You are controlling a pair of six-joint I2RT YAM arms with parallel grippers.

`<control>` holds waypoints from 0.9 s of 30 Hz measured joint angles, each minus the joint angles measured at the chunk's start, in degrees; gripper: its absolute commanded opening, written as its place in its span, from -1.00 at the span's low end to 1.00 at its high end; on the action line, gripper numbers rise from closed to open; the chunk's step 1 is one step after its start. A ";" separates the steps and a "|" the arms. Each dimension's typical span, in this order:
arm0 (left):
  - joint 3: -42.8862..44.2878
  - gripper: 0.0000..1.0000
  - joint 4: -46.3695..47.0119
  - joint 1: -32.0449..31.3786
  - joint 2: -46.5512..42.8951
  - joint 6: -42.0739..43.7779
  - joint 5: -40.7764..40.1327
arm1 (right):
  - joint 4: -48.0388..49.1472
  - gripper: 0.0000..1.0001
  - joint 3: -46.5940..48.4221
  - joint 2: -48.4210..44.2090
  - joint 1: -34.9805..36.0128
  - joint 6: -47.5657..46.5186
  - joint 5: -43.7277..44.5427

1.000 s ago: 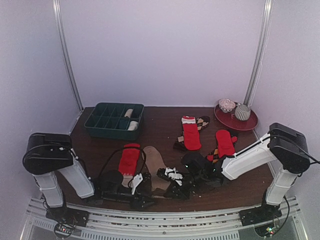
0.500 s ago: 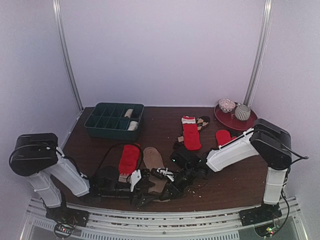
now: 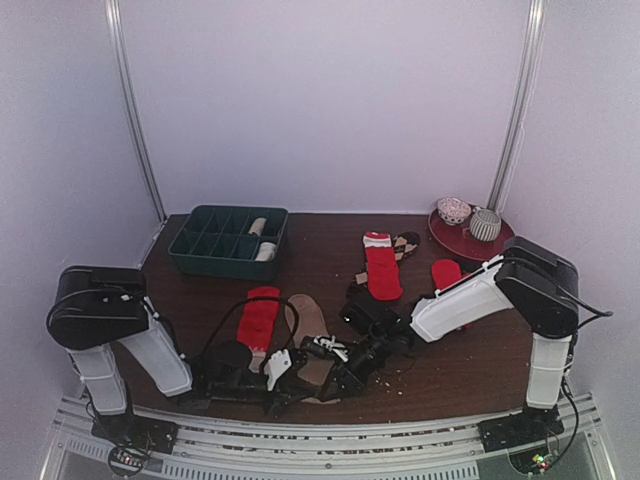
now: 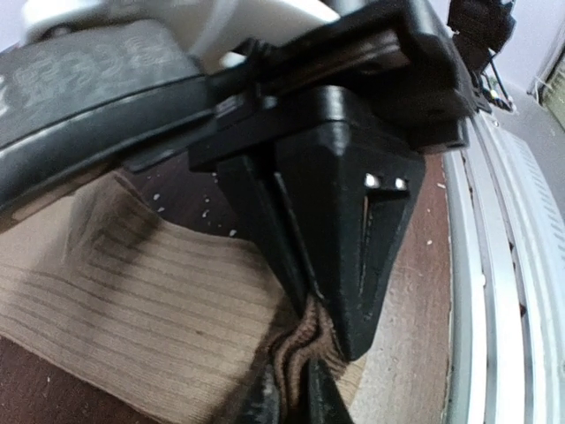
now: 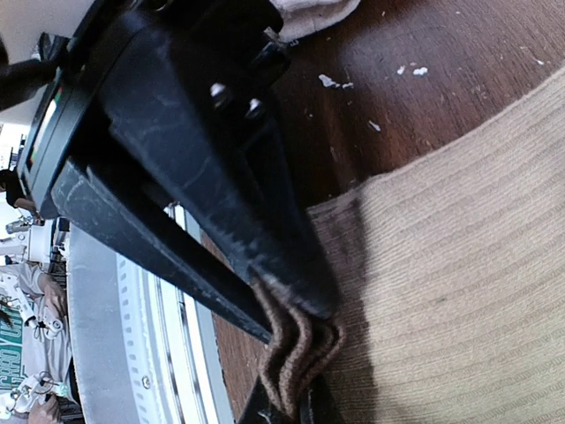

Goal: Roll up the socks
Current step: Roll a pair of socks at the center of the board.

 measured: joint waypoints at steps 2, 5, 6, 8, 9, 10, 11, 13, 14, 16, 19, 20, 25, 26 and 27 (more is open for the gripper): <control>-0.02 -1.00 0.20 -0.11 0.00 -0.20 0.11 | 0.00 -0.83 0.02 0.00 0.00 -0.13 -0.02; -0.02 -1.00 0.09 -0.11 -0.02 -1.22 -0.02 | 0.00 -0.68 0.02 -0.15 0.00 -0.57 0.07; 0.02 -1.00 -0.13 -0.11 -0.07 -2.01 -0.15 | 0.02 -0.62 0.00 -0.39 0.02 -0.66 0.26; 0.33 -1.00 -1.51 -0.15 -0.46 -3.56 -0.74 | 0.11 -0.54 -0.57 -1.62 0.04 -1.18 1.55; 0.74 -1.00 -2.69 -0.15 -0.83 -4.39 -1.05 | 0.13 -0.51 -1.20 -2.56 0.31 -1.46 2.58; 1.53 -1.00 -4.81 -0.15 -1.44 -5.70 -1.53 | 0.11 -0.46 -2.25 -4.04 0.46 -1.79 3.93; 2.12 -1.00 -6.34 -0.15 -1.81 -6.60 -1.95 | 0.09 -0.41 -3.43 -5.73 0.55 -1.99 5.77; 3.04 -1.00 -9.33 -0.15 -2.75 -8.76 -2.56 | 0.42 -0.31 -6.58 -10.27 0.48 -3.19 9.81; 3.23 -1.00 -10.78 -0.15 -3.37 -10.03 -2.80 | 0.79 -0.24 -8.07 -12.52 0.50 -3.72 11.34; 3.23 -1.00 -12.81 -0.15 -4.48 -12.17 -3.04 | 4.50 -0.08 -13.49 -19.65 0.98 -6.34 16.02; 3.72 -1.00 -15.69 -0.13 -5.62 -14.45 -3.19 | 12.76 -0.02 -22.75 -31.28 3.85 -14.10 24.00; 4.11 -1.00 -16.76 -0.13 -5.84 -15.06 -3.17 | 13.51 -0.02 -23.47 -32.06 5.35 -14.93 24.65; 5.25 -1.00 -19.74 -0.13 -6.32 -16.83 -2.78 | 18.67 -0.02 -25.75 -32.76 11.15 -25.42 31.85; 5.27 -1.00 -19.89 -0.13 -6.34 -16.92 -2.75 | 19.17 -0.02 -25.70 -32.02 12.07 -27.02 33.14; 5.27 -1.00 -19.96 -0.13 -6.34 -17.07 -2.73 | 19.43 -0.02 -25.57 -31.04 12.74 -28.89 34.45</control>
